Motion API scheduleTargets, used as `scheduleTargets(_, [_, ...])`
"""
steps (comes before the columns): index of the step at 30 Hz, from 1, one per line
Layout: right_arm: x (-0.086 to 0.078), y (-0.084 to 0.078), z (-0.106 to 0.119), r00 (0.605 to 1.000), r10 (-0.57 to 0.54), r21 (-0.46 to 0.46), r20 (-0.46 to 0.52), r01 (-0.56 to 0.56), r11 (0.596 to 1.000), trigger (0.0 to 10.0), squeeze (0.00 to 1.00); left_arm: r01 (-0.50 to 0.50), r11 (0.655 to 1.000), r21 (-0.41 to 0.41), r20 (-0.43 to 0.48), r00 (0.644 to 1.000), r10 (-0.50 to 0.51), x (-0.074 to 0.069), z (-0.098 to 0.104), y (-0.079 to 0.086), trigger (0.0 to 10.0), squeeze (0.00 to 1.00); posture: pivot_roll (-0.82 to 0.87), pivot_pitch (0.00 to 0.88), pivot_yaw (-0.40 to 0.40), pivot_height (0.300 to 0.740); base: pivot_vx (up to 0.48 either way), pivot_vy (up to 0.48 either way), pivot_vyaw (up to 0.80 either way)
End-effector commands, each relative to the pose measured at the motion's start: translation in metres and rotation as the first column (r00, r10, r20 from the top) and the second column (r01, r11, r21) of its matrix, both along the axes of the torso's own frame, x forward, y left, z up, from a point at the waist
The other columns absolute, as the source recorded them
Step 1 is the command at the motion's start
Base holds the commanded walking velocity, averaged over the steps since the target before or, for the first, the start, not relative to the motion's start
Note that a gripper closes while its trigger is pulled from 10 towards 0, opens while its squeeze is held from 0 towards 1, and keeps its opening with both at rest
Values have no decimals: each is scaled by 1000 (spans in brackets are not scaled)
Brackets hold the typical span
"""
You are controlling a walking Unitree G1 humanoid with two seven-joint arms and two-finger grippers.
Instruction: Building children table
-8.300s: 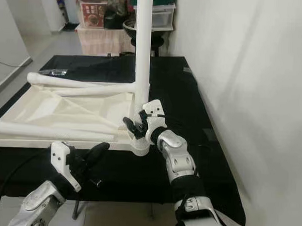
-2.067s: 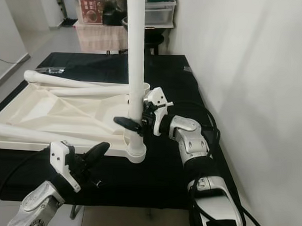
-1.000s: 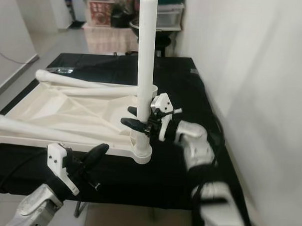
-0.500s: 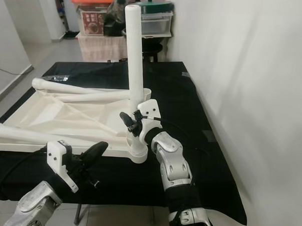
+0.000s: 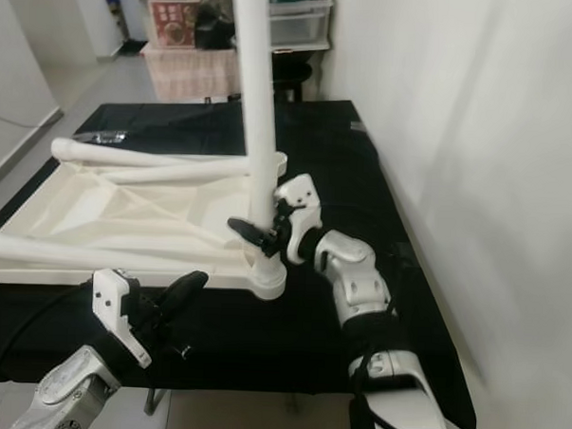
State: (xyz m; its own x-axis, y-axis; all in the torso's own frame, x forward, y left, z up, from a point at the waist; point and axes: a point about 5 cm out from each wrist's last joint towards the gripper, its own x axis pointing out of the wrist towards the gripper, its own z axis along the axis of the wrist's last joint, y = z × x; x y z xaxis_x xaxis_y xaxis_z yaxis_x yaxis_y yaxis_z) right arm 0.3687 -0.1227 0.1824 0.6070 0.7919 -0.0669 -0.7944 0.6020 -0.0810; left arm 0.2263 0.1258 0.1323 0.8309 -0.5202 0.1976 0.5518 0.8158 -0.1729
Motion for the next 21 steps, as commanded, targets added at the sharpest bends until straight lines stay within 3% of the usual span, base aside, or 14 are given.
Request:
scheduleTargets(1, [-1, 2, 0, 994, 108, -25, -10, -108, 994, 10000, 0, -5, 1000, 24, -15, 1000, 5, -6, -2, 1, 10000, 0, 40, 10, 17, 740, 0, 0, 0])
scheduleTargets(6, [0, -5, 2, 972, 227, -23, -54, -229, 973, 10000, 0, 1, 1000, 26, -24, 1000, -1, -15, -1, 2, 10000, 0, 57, 30, 24, 740, 0, 0, 0])
scheduleTargets(16, [-2, -27, -4, 946, 305, -14, -108, -308, 951, 10000, 0, 3, 999, 42, -24, 1000, -2, -20, 1, 2, 10000, 0, 65, 45, 28, 740, 0, 0, 0])
scheduleTargets(17, [-3, -30, -6, 944, 307, -12, -119, -311, 950, 9059, 0, 0, 999, 48, -22, 1000, 1, -20, 1, 2, 10000, 0, 64, 46, 30, 740, 0, 0, 0])
scheduleTargets(18, [-5, -35, -9, 946, 296, -7, -131, -299, 954, 1020, 0, -9, 998, 63, -19, 1000, 10, -20, 1, 3, 10000, 0, 64, 45, 33, 740, 0, 0, 0])
scheduleTargets(19, [-5, -37, -11, 946, 294, -5, -136, -298, 955, 0, 0, -13, 997, 70, -17, 1000, 14, -20, 2, 3, 10000, 0, 63, 45, 35, 740, 0, 0, 0])
scheduleTargets(21, [-6, -38, -13, 946, 290, -7, -143, -294, 956, 0, 0, -19, 997, 81, -15, 1000, 20, -21, 2, 4, 10000, 0, 60, 43, 40, 740, 0, 0, 0])
